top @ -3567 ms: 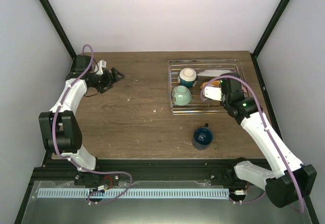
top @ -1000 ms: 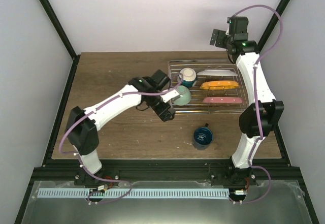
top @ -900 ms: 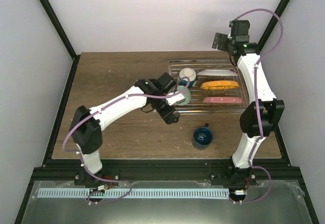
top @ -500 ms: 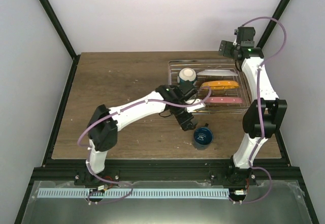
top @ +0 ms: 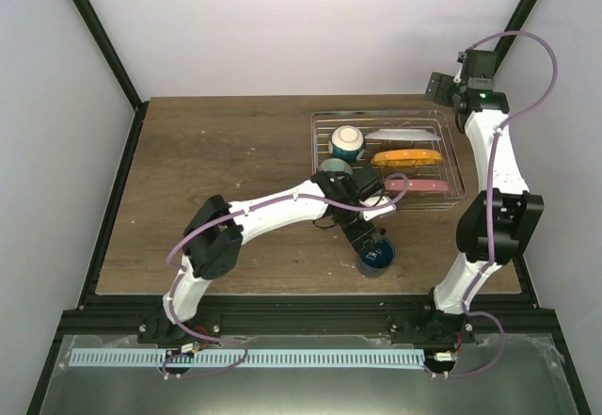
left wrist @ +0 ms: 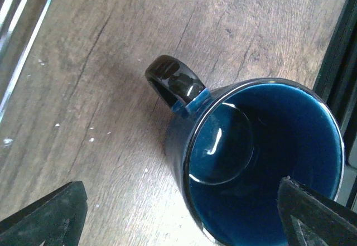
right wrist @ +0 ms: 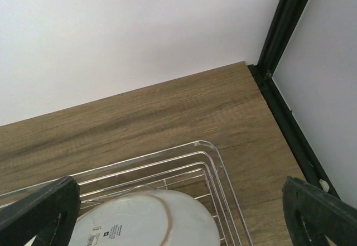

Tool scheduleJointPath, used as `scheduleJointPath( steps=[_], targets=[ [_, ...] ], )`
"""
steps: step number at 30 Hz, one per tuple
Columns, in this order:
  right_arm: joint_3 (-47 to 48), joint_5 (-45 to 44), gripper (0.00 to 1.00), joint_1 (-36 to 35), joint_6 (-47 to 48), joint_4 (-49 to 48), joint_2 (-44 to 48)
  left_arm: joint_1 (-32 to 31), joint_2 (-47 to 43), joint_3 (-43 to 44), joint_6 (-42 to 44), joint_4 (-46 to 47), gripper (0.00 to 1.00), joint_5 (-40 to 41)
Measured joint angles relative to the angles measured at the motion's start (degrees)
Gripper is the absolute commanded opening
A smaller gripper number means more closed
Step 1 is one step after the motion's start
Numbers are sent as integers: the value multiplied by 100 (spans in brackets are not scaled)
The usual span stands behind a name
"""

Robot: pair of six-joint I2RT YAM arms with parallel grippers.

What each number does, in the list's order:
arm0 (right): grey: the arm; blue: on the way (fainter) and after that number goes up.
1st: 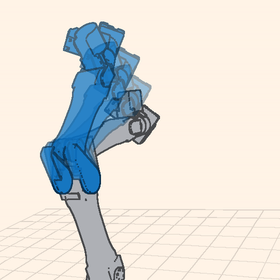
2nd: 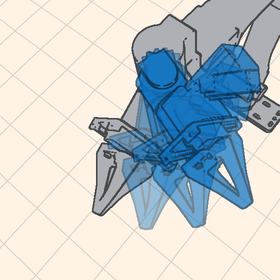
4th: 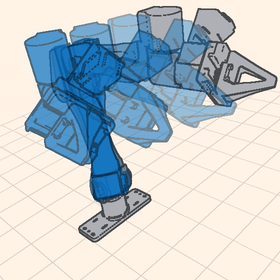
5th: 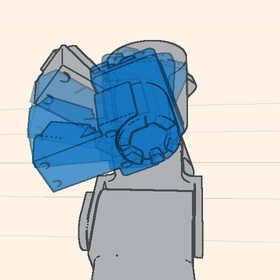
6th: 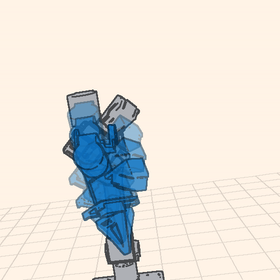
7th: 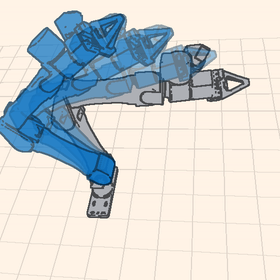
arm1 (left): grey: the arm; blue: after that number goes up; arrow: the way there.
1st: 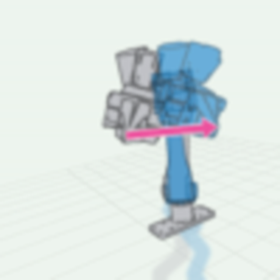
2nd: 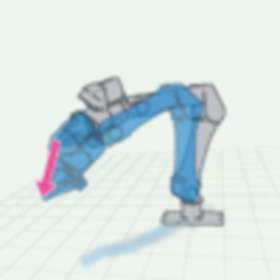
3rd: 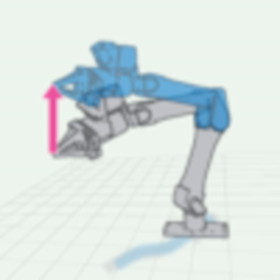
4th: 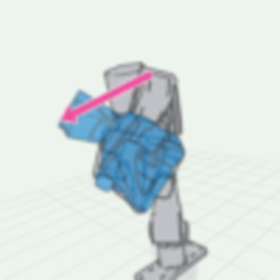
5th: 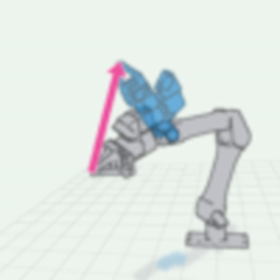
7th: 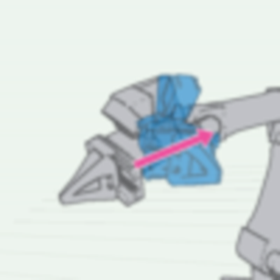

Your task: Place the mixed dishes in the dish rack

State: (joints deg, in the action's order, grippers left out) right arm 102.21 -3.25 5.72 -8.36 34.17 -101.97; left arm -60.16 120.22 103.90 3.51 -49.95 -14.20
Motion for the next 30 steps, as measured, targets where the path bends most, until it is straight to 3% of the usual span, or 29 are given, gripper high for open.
scheduleJointPath(
  steps=[6,11,18,21,30],
  targets=[
    [-105,0,100,59,79,-44,57,-160,332,4,-127,101,83,-7],
    [-127,-2,100,66,146,-44,59,-247,557,4,-225,116,58,-72],
    [-190,-48,100,72,221,-81,66,-240,588,11,-282,129,14,-68],
    [-188,-81,100,74,243,-87,76,-245,588,20,-243,35,2,35],
    [-286,-142,100,85,339,-94,214,-249,409,-153,-254,-122,0,431]
  ],
)
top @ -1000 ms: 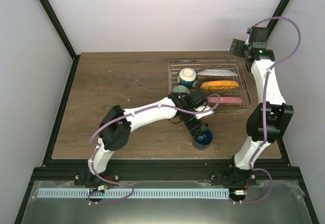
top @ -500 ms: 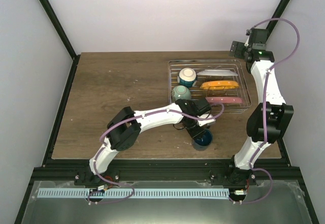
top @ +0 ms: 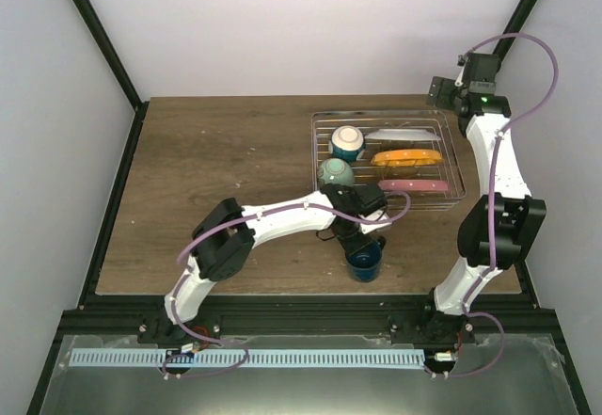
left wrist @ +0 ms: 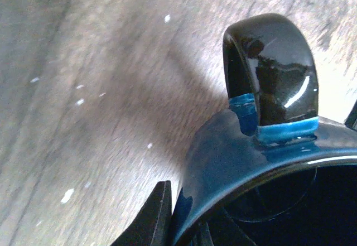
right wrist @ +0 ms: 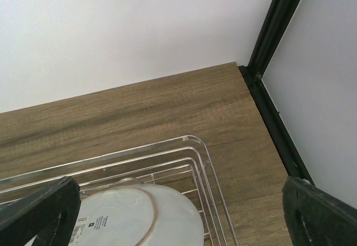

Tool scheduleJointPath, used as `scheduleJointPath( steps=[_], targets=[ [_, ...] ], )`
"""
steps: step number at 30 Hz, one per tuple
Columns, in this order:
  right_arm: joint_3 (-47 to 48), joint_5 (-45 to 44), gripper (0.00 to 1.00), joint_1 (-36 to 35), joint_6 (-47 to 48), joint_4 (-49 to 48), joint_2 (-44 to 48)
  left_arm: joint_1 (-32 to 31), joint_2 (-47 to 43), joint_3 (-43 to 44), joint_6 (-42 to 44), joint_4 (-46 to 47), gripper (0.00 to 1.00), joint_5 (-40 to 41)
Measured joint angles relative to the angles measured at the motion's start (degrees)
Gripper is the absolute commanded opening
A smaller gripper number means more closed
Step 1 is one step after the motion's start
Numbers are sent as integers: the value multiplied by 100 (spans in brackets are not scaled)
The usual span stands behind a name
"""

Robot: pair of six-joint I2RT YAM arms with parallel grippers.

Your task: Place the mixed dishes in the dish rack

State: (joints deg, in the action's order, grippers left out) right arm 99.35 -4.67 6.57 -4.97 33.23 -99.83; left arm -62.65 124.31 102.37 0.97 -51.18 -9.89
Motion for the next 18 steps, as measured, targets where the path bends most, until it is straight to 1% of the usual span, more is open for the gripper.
scheduleJointPath(
  steps=[4,7,9,12,14,15,16,17,18],
  targets=[
    [0,151,100,0,-20,57,63,0,-511,-278,7,-35,0,542],
    [-9,350,100,0,-98,144,107,0,-999,-306,15,-44,0,1067],
    [-17,531,100,0,-170,190,120,7,-1362,-275,48,-70,0,1598],
    [-20,850,95,0,-289,286,122,57,-1757,-249,199,-63,0,2417],
    [-17,1113,93,0,-378,396,120,131,-1943,-273,409,11,0,2968],
    [-9,1235,92,0,-411,455,111,214,-2085,-387,643,212,0,3414],
    [9,1353,93,0,-448,516,98,243,-2129,-426,723,286,0,3554],
    [57,1567,93,0,-509,605,66,319,-2247,-616,1014,575,0,3884],
    [68,1604,93,0,-522,625,59,382,-2341,-800,1261,848,0,4153]
  ],
)
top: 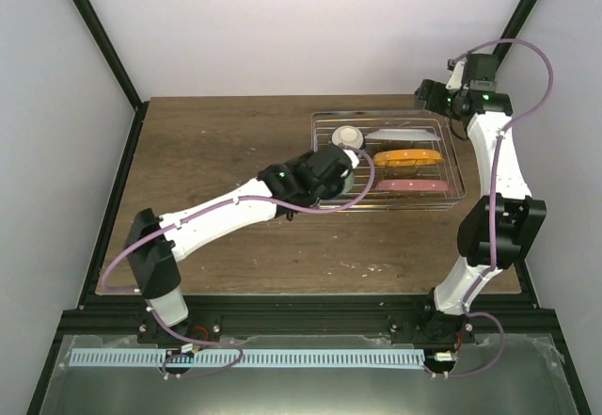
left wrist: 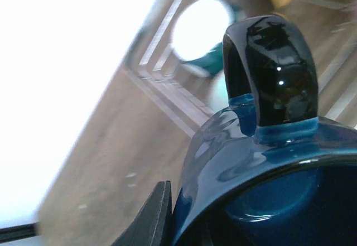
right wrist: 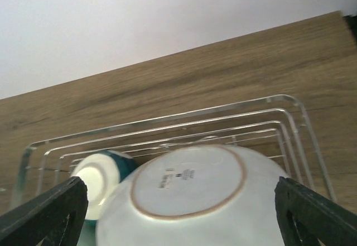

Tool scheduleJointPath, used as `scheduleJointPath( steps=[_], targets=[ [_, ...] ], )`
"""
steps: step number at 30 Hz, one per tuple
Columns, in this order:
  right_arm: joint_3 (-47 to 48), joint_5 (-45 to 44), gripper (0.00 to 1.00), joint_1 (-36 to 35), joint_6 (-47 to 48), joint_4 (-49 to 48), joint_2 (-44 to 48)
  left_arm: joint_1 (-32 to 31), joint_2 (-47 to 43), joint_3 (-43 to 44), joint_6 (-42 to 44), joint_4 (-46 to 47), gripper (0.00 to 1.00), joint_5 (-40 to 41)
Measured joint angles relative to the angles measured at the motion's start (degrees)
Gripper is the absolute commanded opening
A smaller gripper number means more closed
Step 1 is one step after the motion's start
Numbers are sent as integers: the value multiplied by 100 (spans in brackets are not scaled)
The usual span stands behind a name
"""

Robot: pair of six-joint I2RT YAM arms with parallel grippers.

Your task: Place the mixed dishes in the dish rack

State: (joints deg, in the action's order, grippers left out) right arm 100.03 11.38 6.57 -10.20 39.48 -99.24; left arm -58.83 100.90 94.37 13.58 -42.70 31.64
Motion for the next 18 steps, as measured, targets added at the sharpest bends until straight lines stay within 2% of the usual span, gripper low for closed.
scheduleJointPath(
  steps=[4,7,11,18],
  targets=[
    [448,656,91,0,-109,378,-216,330,-326,-1012,1534,1622,0,933],
    [997,1272,91,-44,-122,688,-459,518,-417,-1821,2933,3373,0,1355],
    [1073,2092,91,-153,-153,881,-494,531,-431,-2691,4640,5619,0,1340],
    [813,3324,88,-400,-411,931,-494,490,-315,-3062,6540,8511,0,988]
  ],
)
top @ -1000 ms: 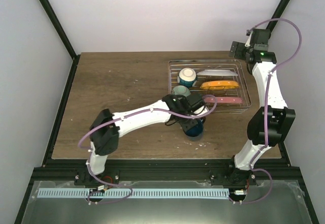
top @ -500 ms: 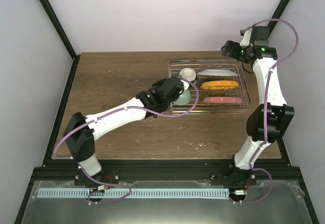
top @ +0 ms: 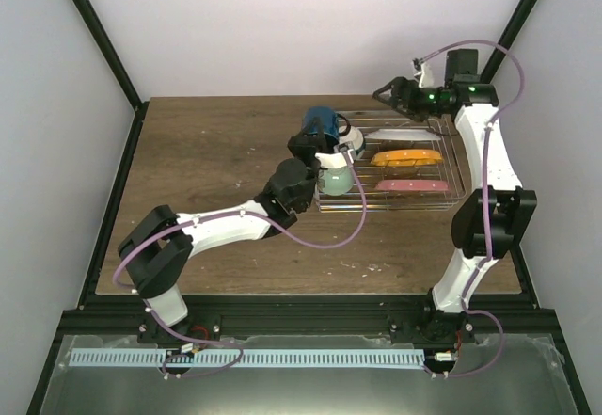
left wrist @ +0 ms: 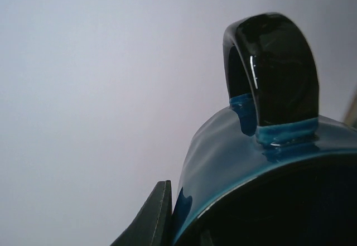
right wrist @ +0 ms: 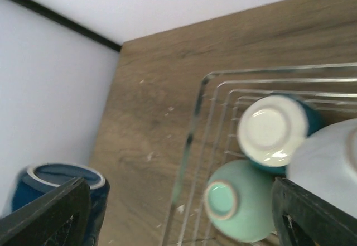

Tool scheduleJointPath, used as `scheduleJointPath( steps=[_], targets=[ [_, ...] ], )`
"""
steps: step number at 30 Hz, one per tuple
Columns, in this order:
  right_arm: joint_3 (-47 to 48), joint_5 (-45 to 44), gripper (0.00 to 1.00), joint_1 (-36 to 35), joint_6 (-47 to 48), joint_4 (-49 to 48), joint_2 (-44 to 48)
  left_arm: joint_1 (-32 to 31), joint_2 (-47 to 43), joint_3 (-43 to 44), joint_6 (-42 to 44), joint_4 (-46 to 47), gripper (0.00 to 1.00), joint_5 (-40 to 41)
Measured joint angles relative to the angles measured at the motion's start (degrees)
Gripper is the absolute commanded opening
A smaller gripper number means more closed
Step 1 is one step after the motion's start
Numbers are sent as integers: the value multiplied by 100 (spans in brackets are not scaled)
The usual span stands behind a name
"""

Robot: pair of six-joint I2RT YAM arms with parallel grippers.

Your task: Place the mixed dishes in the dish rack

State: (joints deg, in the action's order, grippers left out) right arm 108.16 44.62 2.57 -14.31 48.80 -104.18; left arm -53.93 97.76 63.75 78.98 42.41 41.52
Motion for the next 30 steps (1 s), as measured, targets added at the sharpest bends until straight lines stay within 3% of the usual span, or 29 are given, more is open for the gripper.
scheduleJointPath(
  steps=[5,9,12,22,30],
  targets=[
    [-227,664,83,-249,-232,-57,-9,-4,52,-280,866,1506,0,-205],
    [-225,1019,76,-455,-367,-83,-39,-11,103,-651,1294,2164,0,-299],
    [-225,1303,65,-549,-496,-129,-55,-11,223,-833,1497,2461,0,-315],
    [-361,1602,58,-922,-608,-151,-98,-11,684,-999,1982,3346,0,-317],
    [-546,1690,45,-1370,-551,-15,-199,-11,804,-999,2135,3644,0,-278]
  ],
)
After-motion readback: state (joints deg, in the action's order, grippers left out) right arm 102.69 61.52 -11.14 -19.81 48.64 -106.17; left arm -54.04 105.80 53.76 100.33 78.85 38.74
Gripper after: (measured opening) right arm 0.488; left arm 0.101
